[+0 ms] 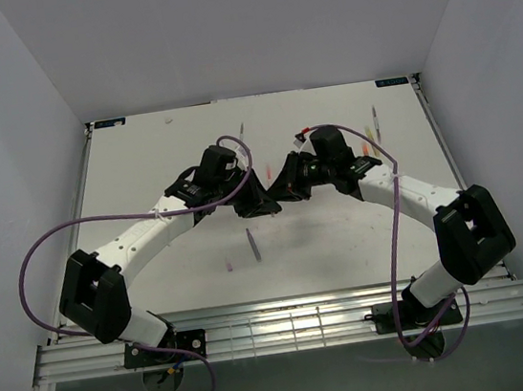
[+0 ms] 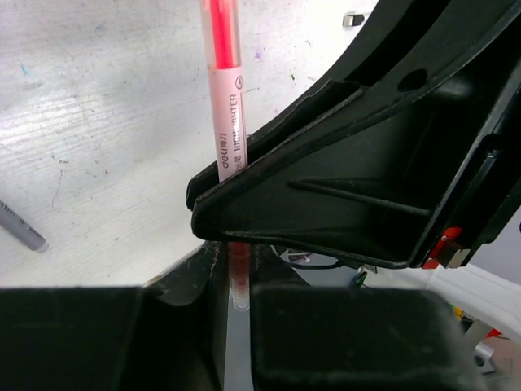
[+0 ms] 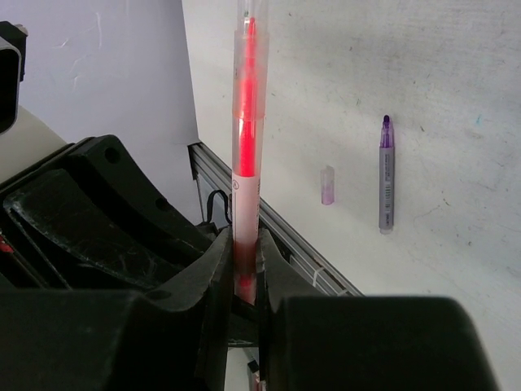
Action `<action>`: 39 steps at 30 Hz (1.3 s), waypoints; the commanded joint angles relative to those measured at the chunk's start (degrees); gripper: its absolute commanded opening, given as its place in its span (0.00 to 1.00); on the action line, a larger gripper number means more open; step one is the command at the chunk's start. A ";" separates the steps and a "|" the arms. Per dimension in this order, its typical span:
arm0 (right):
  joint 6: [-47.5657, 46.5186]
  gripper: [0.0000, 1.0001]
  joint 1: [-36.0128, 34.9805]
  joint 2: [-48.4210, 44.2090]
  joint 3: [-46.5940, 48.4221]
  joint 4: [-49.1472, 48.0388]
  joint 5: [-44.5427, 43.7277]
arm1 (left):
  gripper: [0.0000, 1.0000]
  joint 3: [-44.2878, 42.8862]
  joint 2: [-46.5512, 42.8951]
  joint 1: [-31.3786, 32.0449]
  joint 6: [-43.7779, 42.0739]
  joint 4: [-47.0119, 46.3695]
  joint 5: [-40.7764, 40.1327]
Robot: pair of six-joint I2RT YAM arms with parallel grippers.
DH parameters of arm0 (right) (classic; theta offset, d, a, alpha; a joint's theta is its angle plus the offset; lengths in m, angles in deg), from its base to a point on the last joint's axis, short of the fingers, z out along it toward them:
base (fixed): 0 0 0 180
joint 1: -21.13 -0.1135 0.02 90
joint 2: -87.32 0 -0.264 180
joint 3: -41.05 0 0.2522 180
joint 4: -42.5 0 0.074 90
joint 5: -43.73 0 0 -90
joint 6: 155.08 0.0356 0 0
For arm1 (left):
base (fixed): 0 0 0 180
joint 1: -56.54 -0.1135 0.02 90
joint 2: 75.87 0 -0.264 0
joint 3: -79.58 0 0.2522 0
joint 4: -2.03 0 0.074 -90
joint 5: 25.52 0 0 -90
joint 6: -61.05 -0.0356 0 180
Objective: Open the pen caps
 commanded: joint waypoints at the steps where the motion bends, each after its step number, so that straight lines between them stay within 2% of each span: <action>1: 0.96 0.08 -0.21 -1.31 -0.12 -3.43 1.58 | 0.13 -1.23 -0.88 0.21 -0.97 -0.58 0.19; 5: 0.17 0.08 0.84 -0.61 0.32 -3.43 0.79 | 0.00 0.52 -2.02 0.21 -1.24 -0.67 0.80; 11: -1.41 0.08 6.55 2.46 2.51 -3.51 0.88 | 0.00 3.95 -4.13 0.21 -1.85 -1.90 3.26; 16: -2.82 0.08 11.12 7.64 10.49 -3.34 1.23 | 0.00 8.95 -5.88 0.12 -1.85 -2.86 5.63; 25: -3.88 0.08 13.68 14.86 19.92 -0.53 2.20 | 0.00 15.55 -12.92 0.21 -1.94 -6.03 6.77; 31: -12.12 0.08 13.42 14.77 23.34 7.53 -4.20 | 0.00 16.61 -12.66 0.21 -2.56 -7.16 8.35; 34: -19.86 0.08 11.14 14.95 28.61 12.29 -11.58 | 0.00 16.70 -10.12 0.30 -2.56 -7.87 11.52; 39: -20.76 0.08 9.29 13.29 29.15 10.56 -17.92 | 0.00 16.61 -9.41 0.74 -2.12 -9.37 12.23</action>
